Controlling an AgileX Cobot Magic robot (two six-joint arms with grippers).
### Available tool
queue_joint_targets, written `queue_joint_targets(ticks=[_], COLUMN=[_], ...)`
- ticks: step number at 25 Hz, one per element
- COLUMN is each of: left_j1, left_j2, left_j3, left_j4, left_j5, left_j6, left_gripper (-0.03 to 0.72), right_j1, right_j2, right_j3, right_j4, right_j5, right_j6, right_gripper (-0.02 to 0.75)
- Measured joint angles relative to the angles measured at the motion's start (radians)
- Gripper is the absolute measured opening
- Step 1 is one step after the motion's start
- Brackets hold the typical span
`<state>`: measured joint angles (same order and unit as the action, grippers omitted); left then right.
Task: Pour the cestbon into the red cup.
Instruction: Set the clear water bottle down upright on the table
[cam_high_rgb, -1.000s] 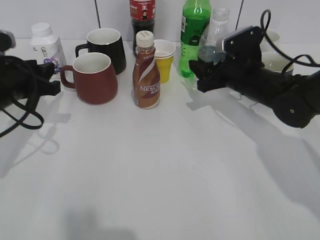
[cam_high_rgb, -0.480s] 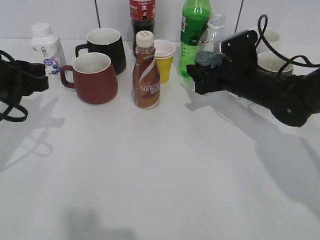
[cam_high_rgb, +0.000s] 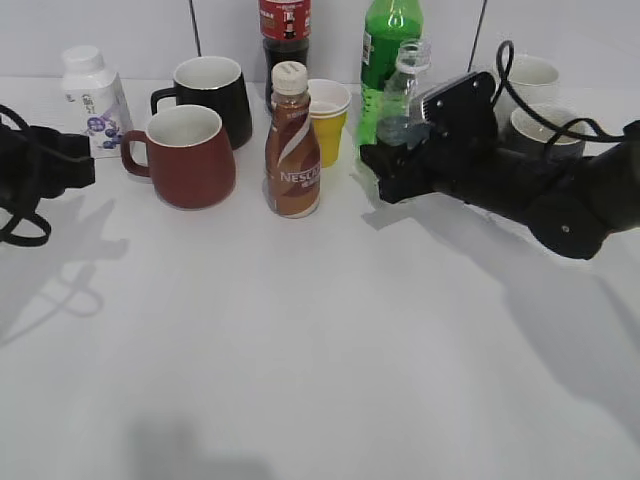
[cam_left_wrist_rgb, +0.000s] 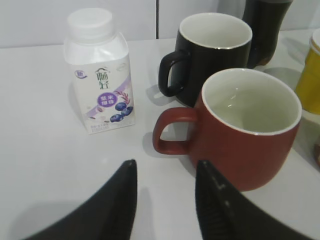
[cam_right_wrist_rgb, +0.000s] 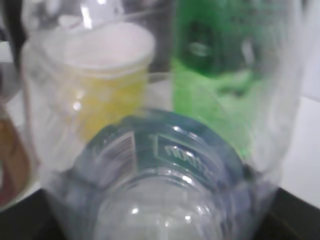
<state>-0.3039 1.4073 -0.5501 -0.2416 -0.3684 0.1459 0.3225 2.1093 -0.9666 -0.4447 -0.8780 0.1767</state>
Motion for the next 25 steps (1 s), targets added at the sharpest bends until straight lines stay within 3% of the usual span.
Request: queue_joint_targets(ticks=[5,11,17,25], left_j1=[0.0,0.0,0.0,0.0], left_j2=[0.0,-0.001,-0.058,-0.128], left_j3=[0.0,0.0,0.0,-0.005], left_j4=[-0.001,-0.001,-0.001,-0.002], left_j5=[0.004,0.013,0.052,0.171], left_j6=[0.0,0.0,0.0,0.0], left_gripper=[0.3,0.3,0.3,0.3], right_j1=[0.001,0.002,0.002,0.002], right_j2=[0.016,0.016,-0.015,-0.084], right_j3=[0.0,0.0,0.0,0.0], right_j4=[-0.004,0.007,0.011,-0.124], right_j5=[-0.034,-0.028,0.115,0.198], right_j6=[0.0,0.008,0.074,0.264], right_gripper=[0.475,0.596,0.611,0.611])
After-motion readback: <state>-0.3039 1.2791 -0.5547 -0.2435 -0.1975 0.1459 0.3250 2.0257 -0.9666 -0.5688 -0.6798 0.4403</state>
